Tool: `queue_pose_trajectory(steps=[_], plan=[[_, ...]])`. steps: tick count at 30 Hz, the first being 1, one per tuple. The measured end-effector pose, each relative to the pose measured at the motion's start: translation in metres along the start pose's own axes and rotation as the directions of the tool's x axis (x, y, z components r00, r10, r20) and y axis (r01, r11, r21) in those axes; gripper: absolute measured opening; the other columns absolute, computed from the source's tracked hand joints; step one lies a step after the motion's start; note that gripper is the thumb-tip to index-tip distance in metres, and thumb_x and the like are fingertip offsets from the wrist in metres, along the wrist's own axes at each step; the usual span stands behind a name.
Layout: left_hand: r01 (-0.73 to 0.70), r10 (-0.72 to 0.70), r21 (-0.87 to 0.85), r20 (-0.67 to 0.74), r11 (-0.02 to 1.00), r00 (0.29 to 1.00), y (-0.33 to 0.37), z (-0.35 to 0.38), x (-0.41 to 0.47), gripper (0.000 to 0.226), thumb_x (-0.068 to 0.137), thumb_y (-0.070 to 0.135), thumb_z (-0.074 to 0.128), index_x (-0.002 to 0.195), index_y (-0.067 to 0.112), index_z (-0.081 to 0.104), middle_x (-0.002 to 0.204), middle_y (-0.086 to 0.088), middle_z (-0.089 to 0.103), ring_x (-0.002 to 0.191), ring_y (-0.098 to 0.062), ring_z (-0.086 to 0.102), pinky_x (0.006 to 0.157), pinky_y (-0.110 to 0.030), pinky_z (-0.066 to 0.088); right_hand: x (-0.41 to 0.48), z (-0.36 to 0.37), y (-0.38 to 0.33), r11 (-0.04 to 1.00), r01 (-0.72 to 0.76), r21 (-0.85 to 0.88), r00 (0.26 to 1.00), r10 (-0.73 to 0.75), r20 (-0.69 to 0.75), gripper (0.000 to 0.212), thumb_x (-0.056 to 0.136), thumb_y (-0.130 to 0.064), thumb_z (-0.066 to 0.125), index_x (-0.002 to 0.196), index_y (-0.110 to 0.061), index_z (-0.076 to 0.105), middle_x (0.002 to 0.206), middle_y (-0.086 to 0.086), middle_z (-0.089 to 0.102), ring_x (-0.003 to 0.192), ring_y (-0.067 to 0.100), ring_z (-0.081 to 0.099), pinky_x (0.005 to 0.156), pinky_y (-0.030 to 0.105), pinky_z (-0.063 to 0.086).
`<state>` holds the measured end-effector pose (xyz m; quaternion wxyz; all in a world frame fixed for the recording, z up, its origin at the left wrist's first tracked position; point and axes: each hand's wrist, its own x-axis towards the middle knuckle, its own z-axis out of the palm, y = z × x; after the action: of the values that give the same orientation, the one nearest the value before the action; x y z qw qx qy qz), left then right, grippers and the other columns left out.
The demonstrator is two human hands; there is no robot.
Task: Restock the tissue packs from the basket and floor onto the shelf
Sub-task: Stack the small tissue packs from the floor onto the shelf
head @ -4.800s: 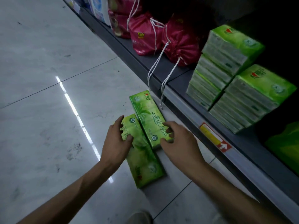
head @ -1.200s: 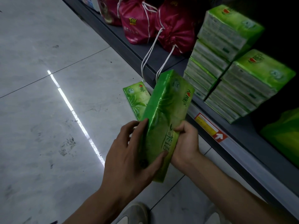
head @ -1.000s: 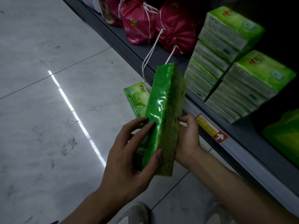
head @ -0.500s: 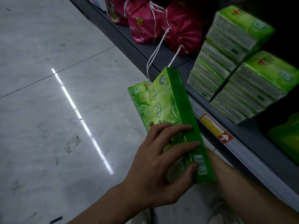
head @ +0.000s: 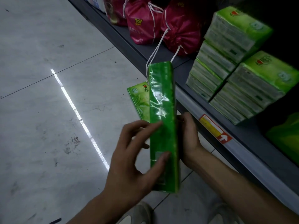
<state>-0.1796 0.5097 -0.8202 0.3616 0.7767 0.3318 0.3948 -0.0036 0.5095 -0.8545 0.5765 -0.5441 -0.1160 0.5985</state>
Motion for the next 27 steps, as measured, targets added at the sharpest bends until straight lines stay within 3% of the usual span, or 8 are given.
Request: queue_pose_trajectory(steps=[3, 6, 10, 14, 18, 21, 24, 27], plan=[[0.241, -0.250, -0.109, -0.069, 0.964, 0.966, -0.004, -0.005, 0.005, 0.069, 0.089, 0.047, 0.074, 0.152, 0.036, 0.050, 0.135, 0.008, 0.058, 0.118, -0.015, 0.066, 0.085, -0.020, 0.058, -0.004, 0.001, -0.003, 0.997, 0.081, -0.012, 0.997, -0.081, -0.006, 0.049, 0.091, -0.050, 0.044, 0.109, -0.008, 0.059, 0.100, 0.020, 0.052, 0.089, 0.035, 0.051, 0.075, 0.045, 0.050], [0.487, -0.515, -0.269, -0.039, 0.831, 0.857, -0.012, -0.006, 0.013, 0.070, 0.079, 0.050, 0.080, 0.144, 0.042, 0.056, 0.129, 0.011, 0.067, 0.109, -0.006, 0.071, 0.081, -0.016, 0.058, -0.007, -0.002, -0.005, 0.985, 0.158, -0.073, 0.987, -0.159, -0.007, 0.053, 0.088, -0.042, 0.059, 0.109, 0.007, 0.061, 0.102, 0.024, 0.064, 0.092, 0.039, 0.064, 0.087, 0.065, 0.054], [0.601, -0.641, -0.388, 0.033, 0.699, 0.767, -0.027, -0.001, 0.020, 0.053, 0.078, 0.042, 0.077, 0.130, 0.044, 0.065, 0.115, 0.016, 0.077, 0.102, -0.008, 0.075, 0.077, -0.025, 0.063, -0.012, 0.002, -0.009, 0.952, 0.204, -0.230, 0.978, -0.208, 0.005, 0.043, 0.081, -0.035, 0.077, 0.116, -0.012, 0.069, 0.108, 0.008, 0.077, 0.101, 0.026, 0.075, 0.087, 0.046, 0.060], [0.631, -0.682, -0.436, 0.052, 0.642, 0.729, -0.033, 0.005, 0.022, 0.055, 0.075, 0.046, 0.077, 0.128, 0.047, 0.062, 0.111, 0.017, 0.076, 0.102, -0.009, 0.075, 0.076, -0.026, 0.061, -0.013, 0.004, -0.007, 0.919, 0.250, -0.306, 0.960, -0.277, -0.048, 0.038, 0.085, -0.026, 0.083, 0.118, -0.016, 0.067, 0.108, 0.001, 0.077, 0.093, 0.015, 0.077, 0.074, 0.030, 0.061], [0.662, -0.710, -0.438, 0.075, 0.607, 0.700, -0.037, 0.004, 0.026, 0.061, 0.078, 0.052, 0.085, 0.133, 0.040, 0.062, 0.114, 0.012, 0.077, 0.106, -0.011, 0.074, 0.087, -0.036, 0.062, -0.013, 0.002, -0.013, 0.928, 0.241, -0.283, 0.964, -0.262, -0.038, 0.038, 0.084, -0.027, 0.084, 0.117, -0.018, 0.070, 0.107, 0.004, 0.079, 0.095, 0.021, 0.078, 0.082, 0.041, 0.062], [0.675, -0.713, -0.458, 0.118, 0.578, 0.691, -0.042, -0.007, 0.043, 0.071, 0.076, 0.054, 0.076, 0.142, 0.032, 0.059, 0.122, 0.002, 0.076, 0.109, -0.017, 0.075, 0.093, -0.043, 0.061, -0.014, 0.000, -0.020, 0.892, 0.285, -0.350, 0.952, -0.305, -0.002, 0.036, 0.080, -0.027, 0.088, 0.111, -0.021, 0.072, 0.102, -0.003, 0.080, 0.092, 0.013, 0.078, 0.074, 0.029, 0.061], [0.624, -0.663, -0.389, 0.046, 0.677, 0.748, -0.050, -0.031, 0.070, 0.104, 0.066, 0.062, 0.086, 0.156, 0.035, 0.042, 0.132, 0.002, 0.069, 0.114, -0.016, 0.072, 0.095, -0.039, 0.060, -0.017, -0.001, -0.027, 0.827, 0.339, -0.448, 0.935, -0.350, 0.061, 0.031, 0.084, -0.017, 0.084, 0.113, -0.020, 0.073, 0.101, -0.010, 0.079, 0.089, 0.006, 0.077, 0.073, 0.022, 0.060], [0.518, -0.520, -0.156, 0.032, 0.841, 0.853, -0.054, -0.054, 0.092, 0.115, 0.066, 0.050, 0.090, 0.162, 0.044, 0.026, 0.148, 0.004, 0.053, 0.131, -0.013, 0.058, 0.089, -0.021, 0.057, -0.022, -0.003, -0.032, 0.694, 0.400, -0.598, 0.906, -0.397, 0.144, 0.033, 0.083, -0.021, 0.084, 0.113, -0.028, 0.075, 0.101, -0.017, 0.078, 0.092, 0.000, 0.074, 0.077, 0.018, 0.059]])
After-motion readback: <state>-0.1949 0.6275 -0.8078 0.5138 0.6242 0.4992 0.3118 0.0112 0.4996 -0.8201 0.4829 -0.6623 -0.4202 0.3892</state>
